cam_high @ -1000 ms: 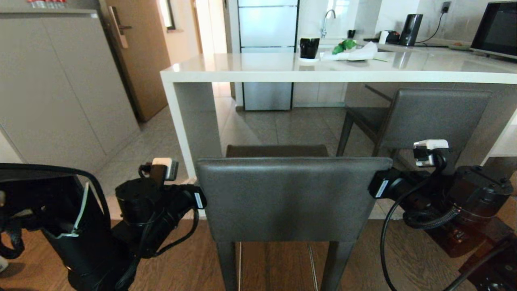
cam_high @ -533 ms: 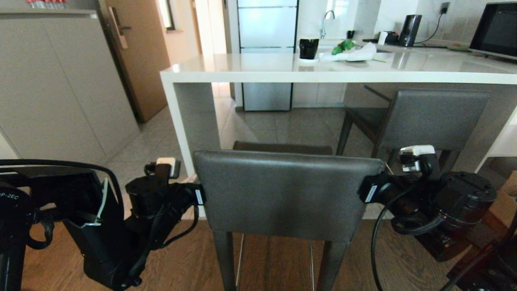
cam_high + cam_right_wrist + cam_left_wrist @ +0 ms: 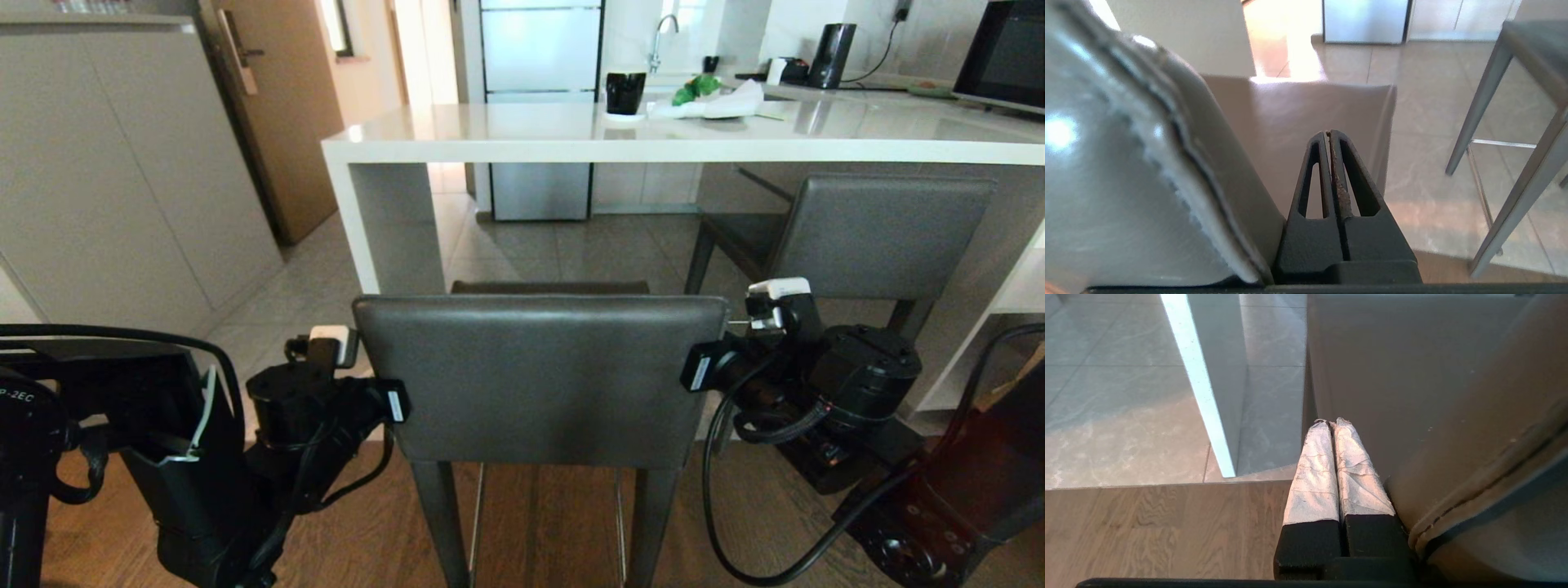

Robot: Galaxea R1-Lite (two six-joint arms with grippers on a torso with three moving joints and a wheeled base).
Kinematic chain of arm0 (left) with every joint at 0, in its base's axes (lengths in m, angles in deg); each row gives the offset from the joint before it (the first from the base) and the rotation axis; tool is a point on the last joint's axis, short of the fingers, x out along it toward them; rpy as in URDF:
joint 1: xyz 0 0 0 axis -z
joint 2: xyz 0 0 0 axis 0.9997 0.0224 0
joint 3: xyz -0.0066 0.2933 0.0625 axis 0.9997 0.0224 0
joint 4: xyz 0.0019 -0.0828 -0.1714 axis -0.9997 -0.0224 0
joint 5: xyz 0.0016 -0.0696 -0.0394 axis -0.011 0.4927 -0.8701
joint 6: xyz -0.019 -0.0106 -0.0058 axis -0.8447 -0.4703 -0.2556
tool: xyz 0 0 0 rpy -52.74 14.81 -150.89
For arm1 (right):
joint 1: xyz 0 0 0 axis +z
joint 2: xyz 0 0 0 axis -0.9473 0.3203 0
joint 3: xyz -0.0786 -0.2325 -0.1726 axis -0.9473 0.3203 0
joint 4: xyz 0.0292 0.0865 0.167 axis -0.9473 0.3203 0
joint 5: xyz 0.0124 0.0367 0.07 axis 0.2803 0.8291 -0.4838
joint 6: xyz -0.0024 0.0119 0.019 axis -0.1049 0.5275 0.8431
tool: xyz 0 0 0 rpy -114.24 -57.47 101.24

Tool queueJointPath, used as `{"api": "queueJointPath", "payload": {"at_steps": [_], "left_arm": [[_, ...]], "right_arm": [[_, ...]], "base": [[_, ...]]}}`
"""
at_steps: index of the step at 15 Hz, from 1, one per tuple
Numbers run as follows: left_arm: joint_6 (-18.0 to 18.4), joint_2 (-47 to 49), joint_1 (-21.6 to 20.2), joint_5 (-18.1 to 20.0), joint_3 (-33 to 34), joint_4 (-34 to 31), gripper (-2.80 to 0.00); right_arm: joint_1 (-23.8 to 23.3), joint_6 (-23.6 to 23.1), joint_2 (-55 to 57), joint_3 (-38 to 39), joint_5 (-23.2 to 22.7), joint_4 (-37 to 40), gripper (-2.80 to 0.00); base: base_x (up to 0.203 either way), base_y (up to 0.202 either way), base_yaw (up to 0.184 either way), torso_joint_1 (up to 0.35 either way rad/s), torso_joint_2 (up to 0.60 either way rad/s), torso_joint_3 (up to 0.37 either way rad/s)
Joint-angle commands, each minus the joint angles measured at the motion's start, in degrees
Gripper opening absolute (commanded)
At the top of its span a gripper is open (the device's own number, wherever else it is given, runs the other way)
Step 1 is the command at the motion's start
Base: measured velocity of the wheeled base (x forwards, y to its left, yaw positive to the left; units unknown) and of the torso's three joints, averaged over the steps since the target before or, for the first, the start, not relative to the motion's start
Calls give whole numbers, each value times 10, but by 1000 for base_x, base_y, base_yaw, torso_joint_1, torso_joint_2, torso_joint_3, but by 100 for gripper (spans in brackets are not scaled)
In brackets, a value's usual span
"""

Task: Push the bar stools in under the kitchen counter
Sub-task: Push the gray chair back under the dining table

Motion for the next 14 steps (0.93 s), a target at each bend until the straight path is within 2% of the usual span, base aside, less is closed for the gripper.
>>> {"api": "queueJointPath", "payload": {"at_steps": [1,5,9,14], "left_arm": [[0,1,0,1,1,6,-280],[0,-1,-1,-1,1,6,-280],[3,-21,5,-3,2,6,-280],[7,-18,-1,-4,-23,6,-280]], "right_arm": [[-2,-2,12,-19,1,-13,-280],[-17,-3,38,-35,1,-12,-280],[-66,-3,56,-28,1,-15,-280],[-68,-5,56,17,0,-28,-280]], "base": [[0,0,0,0,0,0],[0,0,0,0,0,0],[0,0,0,0,0,0],[0,0,0,0,0,0]]}}
